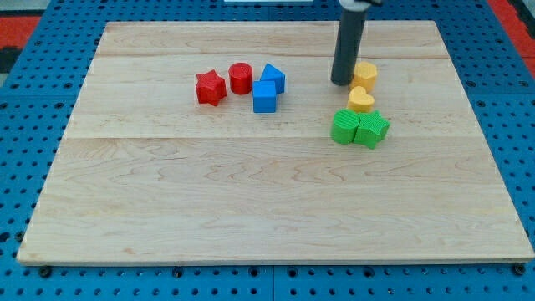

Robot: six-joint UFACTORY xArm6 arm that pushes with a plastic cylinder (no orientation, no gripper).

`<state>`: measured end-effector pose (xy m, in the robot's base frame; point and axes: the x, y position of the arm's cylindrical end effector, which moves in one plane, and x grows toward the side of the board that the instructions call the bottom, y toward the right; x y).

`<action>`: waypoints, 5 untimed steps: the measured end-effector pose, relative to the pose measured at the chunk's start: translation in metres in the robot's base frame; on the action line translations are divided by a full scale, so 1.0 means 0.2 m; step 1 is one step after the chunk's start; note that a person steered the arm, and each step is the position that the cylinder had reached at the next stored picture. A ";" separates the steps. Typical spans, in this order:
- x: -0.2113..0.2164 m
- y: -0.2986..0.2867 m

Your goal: Group the green and yellow blocks into each other

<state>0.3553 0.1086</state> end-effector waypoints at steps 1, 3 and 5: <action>-0.07 -0.03; -0.23 0.10; -0.17 0.31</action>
<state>0.3211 0.1700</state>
